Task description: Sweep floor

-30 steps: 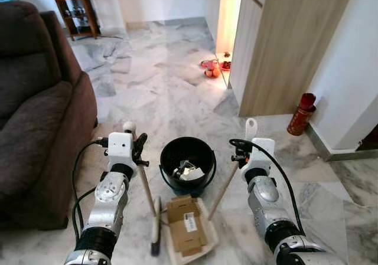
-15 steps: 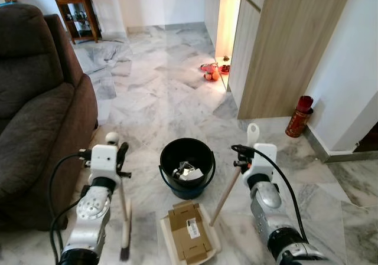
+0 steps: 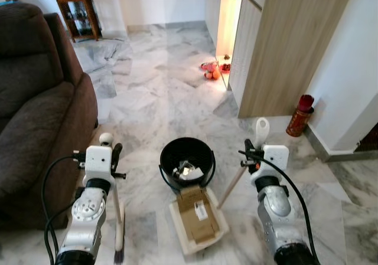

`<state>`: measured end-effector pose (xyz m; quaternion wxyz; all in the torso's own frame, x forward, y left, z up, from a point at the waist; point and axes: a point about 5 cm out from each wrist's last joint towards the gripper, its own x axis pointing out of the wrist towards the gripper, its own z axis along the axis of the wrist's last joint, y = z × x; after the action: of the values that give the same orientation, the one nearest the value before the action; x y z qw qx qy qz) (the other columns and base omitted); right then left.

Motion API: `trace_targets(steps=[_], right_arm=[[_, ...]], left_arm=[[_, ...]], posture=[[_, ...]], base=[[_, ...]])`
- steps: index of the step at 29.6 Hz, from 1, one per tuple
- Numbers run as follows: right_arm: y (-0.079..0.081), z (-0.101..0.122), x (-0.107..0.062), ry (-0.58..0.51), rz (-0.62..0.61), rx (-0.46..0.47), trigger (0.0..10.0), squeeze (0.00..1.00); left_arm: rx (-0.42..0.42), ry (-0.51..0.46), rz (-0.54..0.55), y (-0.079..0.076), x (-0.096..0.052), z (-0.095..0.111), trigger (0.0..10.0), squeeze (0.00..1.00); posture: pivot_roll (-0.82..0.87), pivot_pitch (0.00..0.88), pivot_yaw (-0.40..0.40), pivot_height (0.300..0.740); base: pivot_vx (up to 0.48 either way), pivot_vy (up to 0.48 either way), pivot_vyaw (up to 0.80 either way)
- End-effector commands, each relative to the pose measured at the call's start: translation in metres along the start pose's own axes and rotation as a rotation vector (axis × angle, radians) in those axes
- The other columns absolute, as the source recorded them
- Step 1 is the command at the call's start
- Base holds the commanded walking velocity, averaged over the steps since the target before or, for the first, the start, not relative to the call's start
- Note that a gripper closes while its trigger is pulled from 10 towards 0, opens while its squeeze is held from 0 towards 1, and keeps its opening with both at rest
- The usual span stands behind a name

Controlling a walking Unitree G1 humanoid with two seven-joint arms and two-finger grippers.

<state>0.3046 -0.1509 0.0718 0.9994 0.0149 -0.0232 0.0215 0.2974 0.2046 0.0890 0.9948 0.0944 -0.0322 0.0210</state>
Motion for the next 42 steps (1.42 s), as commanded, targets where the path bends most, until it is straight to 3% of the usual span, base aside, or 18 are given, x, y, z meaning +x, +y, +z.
trace_targets(steps=[1,12,19,30,34,42], right_arm=[[0.008,0.018,0.002,-0.072,0.037,-0.009,10.0,0.0],[0.02,0.042,-0.016,-0.11,0.096,-0.066,10.0,0.0],[0.028,0.061,-0.037,-0.098,0.128,-0.102,10.0,0.0],[0.026,0.072,-0.053,-0.057,0.109,-0.115,10.0,0.0],[0.026,0.092,-0.056,-0.135,0.069,-0.055,10.0,0.0],[0.032,0.115,-0.055,-0.221,0.061,-0.032,10.0,0.0]], left_arm=[[0.03,-0.038,0.007,0.004,0.005,0.009,10.0,0.0],[0.019,-0.033,0.01,0.002,0.006,0.009,10.0,0.0],[0.008,-0.026,0.0,-0.001,0.005,0.007,10.0,0.0],[0.004,-0.021,-0.005,-0.001,0.006,0.006,10.0,0.0],[0.004,-0.021,-0.007,-0.001,0.007,0.007,10.0,0.0],[0.005,-0.021,-0.012,-0.001,0.007,0.006,10.0,0.0]], posture=[[0.06,0.0,0.065,0.74],[0.06,0.0,0.062,0.74],[0.05,0.0,0.06,0.74],[0.04,0.0,0.06,0.74],[0.04,0.0,0.064,0.74],[0.04,0.0,0.065,0.74]], base=[[0.0,0.0,0.0],[0.0,0.0,0.0],[0.0,0.0,0.0],[0.0,0.0,0.0],[0.0,0.0,0.0],[0.0,0.0,0.0]])
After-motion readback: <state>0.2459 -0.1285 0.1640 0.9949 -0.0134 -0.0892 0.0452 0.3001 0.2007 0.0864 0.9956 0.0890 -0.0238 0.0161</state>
